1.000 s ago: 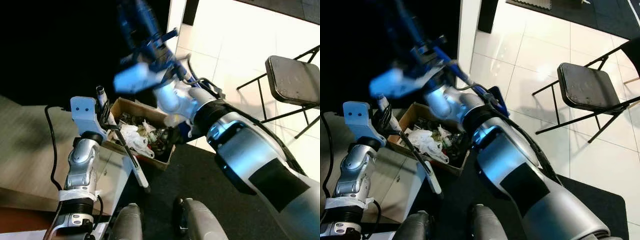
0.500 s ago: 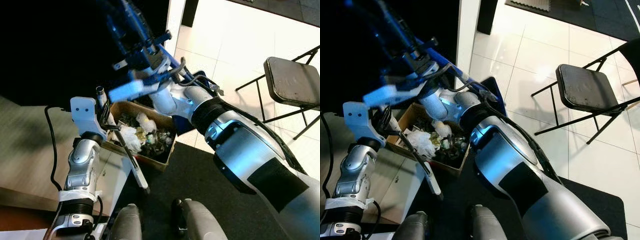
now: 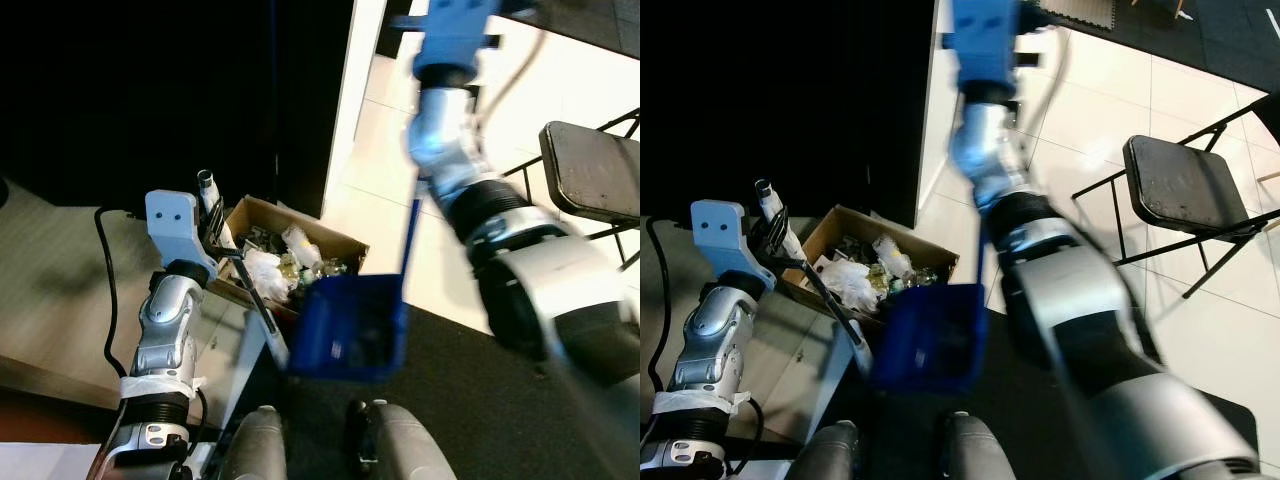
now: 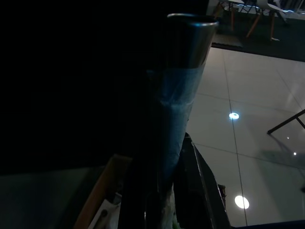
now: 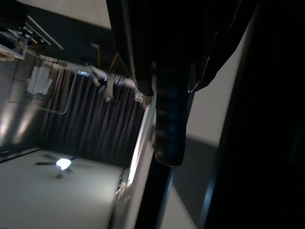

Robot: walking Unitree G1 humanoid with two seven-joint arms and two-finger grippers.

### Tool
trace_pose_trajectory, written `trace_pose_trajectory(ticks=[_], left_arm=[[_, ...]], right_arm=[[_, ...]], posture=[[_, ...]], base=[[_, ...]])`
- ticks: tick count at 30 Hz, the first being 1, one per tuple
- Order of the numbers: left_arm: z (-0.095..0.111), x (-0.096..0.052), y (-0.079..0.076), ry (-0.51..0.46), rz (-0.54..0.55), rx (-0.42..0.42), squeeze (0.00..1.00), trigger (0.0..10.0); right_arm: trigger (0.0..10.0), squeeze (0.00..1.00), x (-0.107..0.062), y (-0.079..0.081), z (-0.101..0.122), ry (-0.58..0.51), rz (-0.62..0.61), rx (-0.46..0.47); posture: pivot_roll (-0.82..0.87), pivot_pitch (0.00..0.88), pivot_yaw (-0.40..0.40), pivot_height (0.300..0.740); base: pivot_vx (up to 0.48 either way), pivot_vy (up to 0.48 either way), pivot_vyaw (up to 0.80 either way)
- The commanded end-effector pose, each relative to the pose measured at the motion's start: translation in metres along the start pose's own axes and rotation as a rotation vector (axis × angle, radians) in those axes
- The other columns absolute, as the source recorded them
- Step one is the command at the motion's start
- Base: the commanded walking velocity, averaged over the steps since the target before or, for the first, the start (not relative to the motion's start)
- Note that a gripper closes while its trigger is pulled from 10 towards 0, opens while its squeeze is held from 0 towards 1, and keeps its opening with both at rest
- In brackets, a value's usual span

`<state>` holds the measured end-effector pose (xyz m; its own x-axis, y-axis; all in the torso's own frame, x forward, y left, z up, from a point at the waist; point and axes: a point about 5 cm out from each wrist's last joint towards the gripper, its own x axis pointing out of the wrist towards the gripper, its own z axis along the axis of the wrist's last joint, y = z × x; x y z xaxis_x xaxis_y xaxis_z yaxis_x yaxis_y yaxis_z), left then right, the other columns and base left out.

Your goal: Sweep floor

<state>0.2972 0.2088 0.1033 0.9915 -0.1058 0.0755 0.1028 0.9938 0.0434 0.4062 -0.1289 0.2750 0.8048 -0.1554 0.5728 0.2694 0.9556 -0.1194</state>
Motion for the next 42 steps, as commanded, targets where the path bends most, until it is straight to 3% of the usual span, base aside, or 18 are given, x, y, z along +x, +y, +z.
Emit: trace_pose_trajectory(ticks=[1, 2, 3, 4, 5, 9, 11, 13, 15, 16, 18, 25, 29, 35, 38, 39, 41, 42], left_arm=[[0.006, 0.006, -0.008, -0.039, -0.040, -0.011, 0.00, 10.0], [0.007, 0.008, -0.009, -0.037, -0.051, -0.009, 0.00, 10.0], [0.007, 0.008, -0.009, -0.037, -0.051, -0.009, 0.00, 10.0], [0.007, 0.010, -0.010, -0.036, -0.059, -0.008, 0.00, 10.0], [0.007, 0.010, -0.010, -0.036, -0.059, -0.008, 0.00, 10.0], [0.008, 0.012, -0.011, -0.035, -0.069, -0.009, 0.00, 10.0], [0.007, 0.011, -0.012, -0.030, -0.078, -0.008, 0.00, 10.0], [0.006, 0.011, -0.013, -0.026, -0.082, -0.009, 0.00, 10.0], [0.002, 0.007, -0.015, -0.015, -0.082, -0.012, 0.00, 10.0], [0.002, 0.007, -0.015, -0.015, -0.082, -0.012, 0.00, 10.0], [-0.004, 0.005, -0.016, 0.012, -0.073, -0.014, 0.00, 10.0], [-0.012, 0.001, -0.012, 0.060, -0.054, -0.005, 0.00, 10.0], [-0.014, -0.002, -0.009, 0.072, -0.049, 0.001, 0.00, 10.0], [-0.016, -0.007, -0.006, 0.081, -0.044, 0.032, 0.00, 10.0], [-0.015, -0.010, 0.000, 0.073, -0.013, 0.039, 0.00, 10.0], [-0.015, -0.010, 0.000, 0.073, -0.013, 0.039, 0.00, 10.0], [-0.015, -0.012, 0.003, 0.071, 0.001, 0.036, 0.00, 10.0], [-0.015, -0.012, 0.003, 0.071, 0.001, 0.036, 0.00, 10.0]], right_arm=[[10.0, 0.00, 0.002, -0.013, -0.007, 0.039, -0.003, 0.006], [10.0, 0.00, 0.005, -0.029, -0.011, 0.062, -0.021, 0.001], [10.0, 0.00, 0.005, -0.029, -0.011, 0.062, -0.021, 0.001], [10.0, 0.00, 0.008, -0.047, -0.014, 0.072, -0.051, -0.005], [10.0, 0.00, 0.008, -0.047, -0.014, 0.072, -0.051, -0.005], [10.0, 0.00, 0.009, -0.081, -0.022, 0.105, -0.093, -0.002], [10.0, 0.00, 0.001, -0.104, -0.033, 0.134, -0.101, 0.052], [10.0, 0.00, -0.005, -0.112, -0.043, 0.189, -0.082, 0.061], [10.0, 0.00, -0.032, -0.127, -0.073, 0.327, 0.024, 0.139], [10.0, 0.00, -0.032, -0.127, -0.073, 0.327, 0.024, 0.139], [10.0, 0.00, -0.059, -0.129, -0.095, 0.421, 0.128, 0.155], [10.0, 0.00, -0.097, -0.139, -0.119, 0.573, 0.247, 0.106], [10.0, 0.00, -0.107, -0.150, -0.118, 0.562, 0.323, 0.028], [10.0, 0.00, -0.108, -0.163, -0.115, 0.587, 0.370, -0.065], [10.0, 0.00, -0.096, -0.187, -0.101, 0.569, 0.278, -0.019], [10.0, 0.00, -0.096, -0.187, -0.101, 0.569, 0.278, -0.019], [10.0, 0.00, -0.079, -0.211, -0.080, 0.504, 0.185, 0.063], [10.0, 0.00, -0.079, -0.211, -0.080, 0.504, 0.185, 0.063]], posture=[[0.07, 0.027, -0.056, 0.740], [0.07, 0.028, -0.042, 0.740], [0.07, 0.028, -0.042, 0.740], [0.07, 0.027, -0.034, 0.740], [0.07, 0.027, -0.034, 0.740], [0.06, 0.028, -0.030, 0.740], [0.06, 0.029, -0.028, 0.740], [0.06, 0.028, -0.027, 0.740], [0.05, 0.027, -0.024, 0.740], [0.05, 0.027, -0.024, 0.740], [0.05, 0.021, -0.018, 0.740], [0.04, 0.018, -0.008, 0.740], [0.03, 0.020, -0.004, 0.740], [0.03, 0.023, -0.012, 0.740], [0.03, 0.027, -0.015, 0.740], [0.03, 0.027, -0.015, 0.740], [0.02, 0.031, -0.011, 0.740], [0.02, 0.031, -0.011, 0.740]], base=[[0.000, 0.000, 0.00], [0.000, 0.000, 0.00], [0.000, 0.000, 0.00], [0.000, 0.000, 0.00], [0.000, 0.000, 0.00], [0.000, 0.000, 0.00], [0.000, 0.000, 0.00], [0.000, 0.000, 0.00], [0.000, 0.000, 0.00], [0.000, 0.000, 0.00], [0.000, 0.000, 0.00], [0.000, 0.000, 0.00], [0.000, 0.000, 0.00], [0.000, 0.000, 0.00], [0.000, 0.000, 0.00], [0.000, 0.000, 0.00], [0.000, 0.000, 0.00], [0.000, 0.000, 0.00]])
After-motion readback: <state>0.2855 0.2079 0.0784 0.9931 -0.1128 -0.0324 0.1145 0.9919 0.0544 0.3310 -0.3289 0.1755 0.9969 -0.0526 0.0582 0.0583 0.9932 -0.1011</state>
